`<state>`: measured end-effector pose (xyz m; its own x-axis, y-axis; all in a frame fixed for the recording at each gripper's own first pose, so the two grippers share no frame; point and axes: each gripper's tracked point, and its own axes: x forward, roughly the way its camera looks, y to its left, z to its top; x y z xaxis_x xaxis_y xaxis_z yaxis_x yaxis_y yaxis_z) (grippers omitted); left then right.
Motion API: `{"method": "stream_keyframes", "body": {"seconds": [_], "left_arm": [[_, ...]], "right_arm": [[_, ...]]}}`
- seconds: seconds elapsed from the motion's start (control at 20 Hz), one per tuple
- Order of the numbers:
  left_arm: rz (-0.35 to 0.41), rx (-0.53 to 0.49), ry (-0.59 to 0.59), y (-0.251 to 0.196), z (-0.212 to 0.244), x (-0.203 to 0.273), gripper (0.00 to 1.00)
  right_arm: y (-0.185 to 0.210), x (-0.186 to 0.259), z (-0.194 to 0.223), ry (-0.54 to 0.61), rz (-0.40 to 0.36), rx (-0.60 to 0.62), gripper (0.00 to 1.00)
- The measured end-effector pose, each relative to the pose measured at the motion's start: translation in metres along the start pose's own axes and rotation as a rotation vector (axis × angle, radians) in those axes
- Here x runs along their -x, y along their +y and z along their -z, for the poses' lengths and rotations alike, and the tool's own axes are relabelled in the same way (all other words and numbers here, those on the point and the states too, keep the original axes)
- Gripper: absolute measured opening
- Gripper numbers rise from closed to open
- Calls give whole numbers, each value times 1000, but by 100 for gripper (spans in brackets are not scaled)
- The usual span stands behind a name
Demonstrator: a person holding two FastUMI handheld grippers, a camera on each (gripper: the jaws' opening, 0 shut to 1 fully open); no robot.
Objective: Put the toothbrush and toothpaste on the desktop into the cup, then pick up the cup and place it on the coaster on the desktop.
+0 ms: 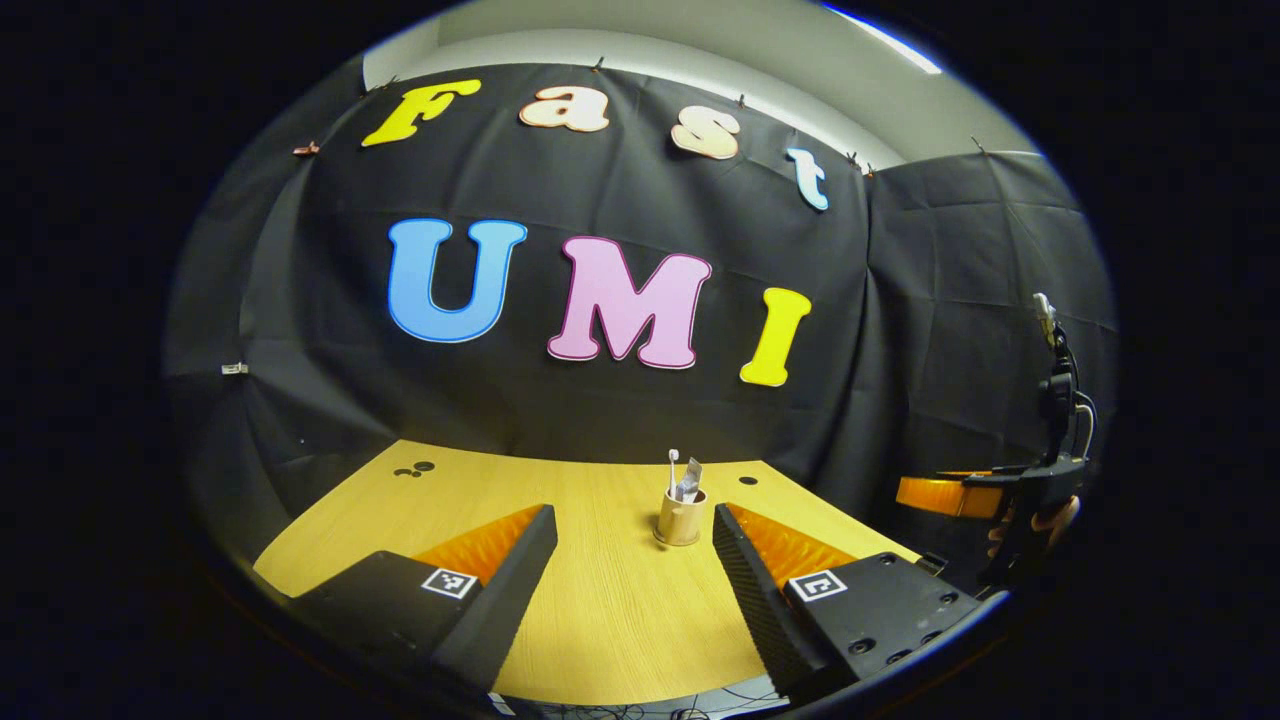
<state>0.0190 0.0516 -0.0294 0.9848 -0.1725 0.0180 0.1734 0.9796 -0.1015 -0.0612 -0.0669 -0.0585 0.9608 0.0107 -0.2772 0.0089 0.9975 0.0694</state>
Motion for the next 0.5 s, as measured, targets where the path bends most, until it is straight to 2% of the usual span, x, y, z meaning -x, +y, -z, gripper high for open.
{"method": "stream_keyframes", "body": {"seconds": [0.3,0.5], "left_arm": [[-3,31,40,15,18,16,98],[-26,25,23,34,11,13,97]], "right_arm": [[41,21,17,28,-28,13,98],[55,19,11,21,-35,28,98]]}}
